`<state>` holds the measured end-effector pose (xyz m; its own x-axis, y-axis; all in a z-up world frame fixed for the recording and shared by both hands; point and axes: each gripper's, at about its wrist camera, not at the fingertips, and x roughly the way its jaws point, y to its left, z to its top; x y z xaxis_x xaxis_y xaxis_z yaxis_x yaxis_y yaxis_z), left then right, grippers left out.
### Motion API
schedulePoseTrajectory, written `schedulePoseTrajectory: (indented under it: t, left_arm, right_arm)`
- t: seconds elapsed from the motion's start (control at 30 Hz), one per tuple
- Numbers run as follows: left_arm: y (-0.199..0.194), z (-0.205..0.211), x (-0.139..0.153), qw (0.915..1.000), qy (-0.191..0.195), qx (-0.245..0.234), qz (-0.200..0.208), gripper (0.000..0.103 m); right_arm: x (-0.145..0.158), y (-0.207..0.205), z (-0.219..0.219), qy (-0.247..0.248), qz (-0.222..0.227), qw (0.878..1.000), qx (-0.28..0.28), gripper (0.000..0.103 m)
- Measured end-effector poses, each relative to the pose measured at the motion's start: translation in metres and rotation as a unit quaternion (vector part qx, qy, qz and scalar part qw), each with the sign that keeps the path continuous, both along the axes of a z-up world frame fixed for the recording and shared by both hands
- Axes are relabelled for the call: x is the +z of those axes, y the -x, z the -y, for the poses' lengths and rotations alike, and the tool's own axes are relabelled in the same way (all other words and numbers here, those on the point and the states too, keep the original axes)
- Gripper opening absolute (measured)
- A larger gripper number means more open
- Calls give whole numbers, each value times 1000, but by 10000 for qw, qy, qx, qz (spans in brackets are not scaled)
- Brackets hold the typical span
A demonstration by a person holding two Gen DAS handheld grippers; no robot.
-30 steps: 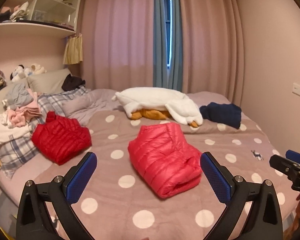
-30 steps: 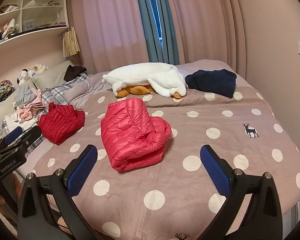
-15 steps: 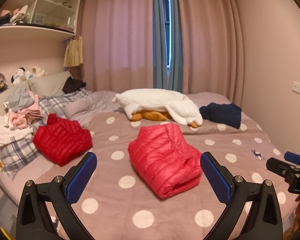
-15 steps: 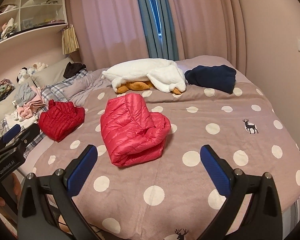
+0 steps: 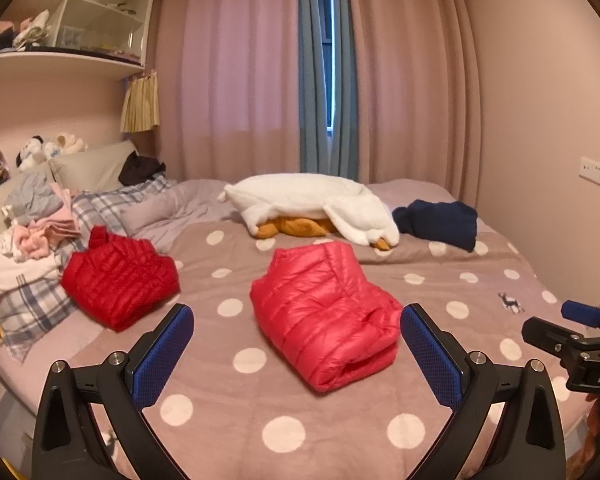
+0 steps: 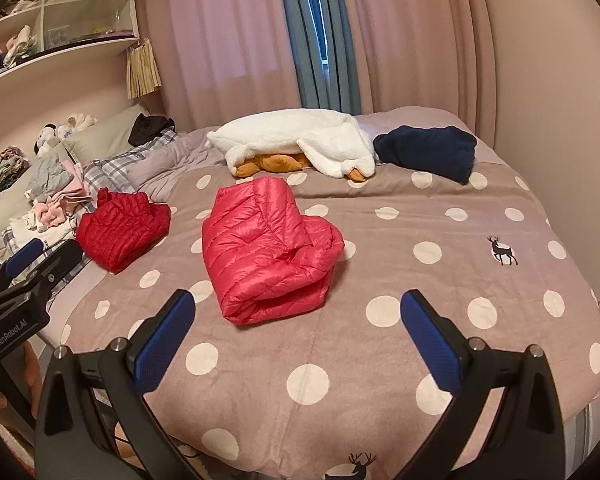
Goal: Fold large clothes
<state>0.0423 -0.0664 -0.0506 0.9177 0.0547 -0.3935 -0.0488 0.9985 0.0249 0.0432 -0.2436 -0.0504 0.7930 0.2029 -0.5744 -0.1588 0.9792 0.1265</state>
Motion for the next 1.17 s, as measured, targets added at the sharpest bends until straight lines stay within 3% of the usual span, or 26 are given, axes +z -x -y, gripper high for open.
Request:
schedulePoseTrajectory:
  t: [0.57, 1.17]
  left_arm:
    - [3, 6, -1, 9998, -163, -33, -111, 102]
    - [-3, 0, -3, 9998, -76, 65, -157, 102]
  right_arm:
    - [-5, -1, 3, 50, -118, 9998, -129, 103]
    - [-12, -5, 5, 107, -218, 9995, -186, 103]
